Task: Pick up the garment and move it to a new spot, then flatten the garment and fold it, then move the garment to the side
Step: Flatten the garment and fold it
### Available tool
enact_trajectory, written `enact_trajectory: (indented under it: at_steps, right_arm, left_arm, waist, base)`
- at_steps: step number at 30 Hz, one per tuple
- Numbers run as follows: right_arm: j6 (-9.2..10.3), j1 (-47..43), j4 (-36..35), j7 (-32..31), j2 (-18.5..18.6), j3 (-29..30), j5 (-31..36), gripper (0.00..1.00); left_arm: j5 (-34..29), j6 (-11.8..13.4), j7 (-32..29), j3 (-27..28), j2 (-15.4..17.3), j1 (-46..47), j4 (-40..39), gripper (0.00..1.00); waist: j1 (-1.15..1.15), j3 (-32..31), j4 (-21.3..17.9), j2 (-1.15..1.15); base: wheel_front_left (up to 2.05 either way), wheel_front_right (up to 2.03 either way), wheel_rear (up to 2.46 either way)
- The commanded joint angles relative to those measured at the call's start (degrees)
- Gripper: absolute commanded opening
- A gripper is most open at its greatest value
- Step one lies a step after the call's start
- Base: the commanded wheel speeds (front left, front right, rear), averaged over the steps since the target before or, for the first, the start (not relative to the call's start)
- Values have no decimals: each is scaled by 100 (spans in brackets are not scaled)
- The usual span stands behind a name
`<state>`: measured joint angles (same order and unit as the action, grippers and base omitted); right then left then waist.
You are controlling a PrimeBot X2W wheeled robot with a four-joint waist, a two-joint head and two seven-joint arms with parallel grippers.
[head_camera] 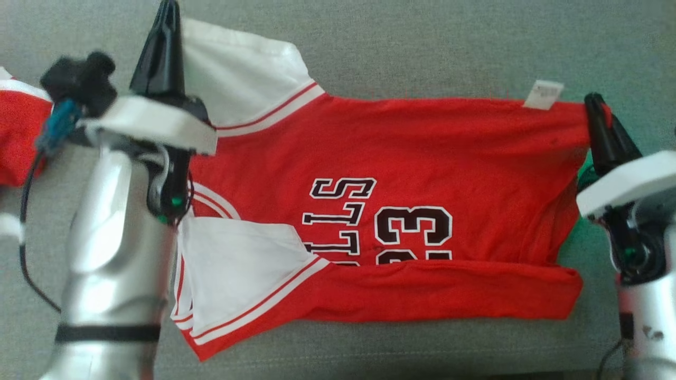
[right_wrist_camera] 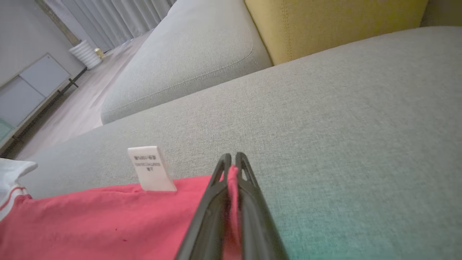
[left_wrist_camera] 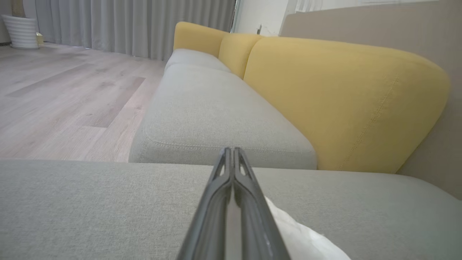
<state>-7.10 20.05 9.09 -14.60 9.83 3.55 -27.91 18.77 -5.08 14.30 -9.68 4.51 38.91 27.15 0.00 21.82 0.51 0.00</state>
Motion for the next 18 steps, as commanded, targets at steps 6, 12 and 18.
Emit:
enact_trajectory:
  at_steps: [6,12,18]
  right_arm:
    - [-39,-615,-535,-12,-82,49,-294,0]
    - [-39,-1229,-790,128,-133,-59,85,0]
    - [-39,-1832,-948,261,-340,149,259,0]
  left_arm:
    - [147,65,70,342,113,-1030,-1407,0]
    - [452,311,-199,458,59,-2398,-2522,0]
    - [685,573,-629,449,15,-3516,-3215,0]
  waist:
    - [0,-142,37,0]
    - [0,-205,73,0]
    - [0,-292,144,0]
  base:
    - [0,0,0]
    - [0,0,0]
    - [0,0,0]
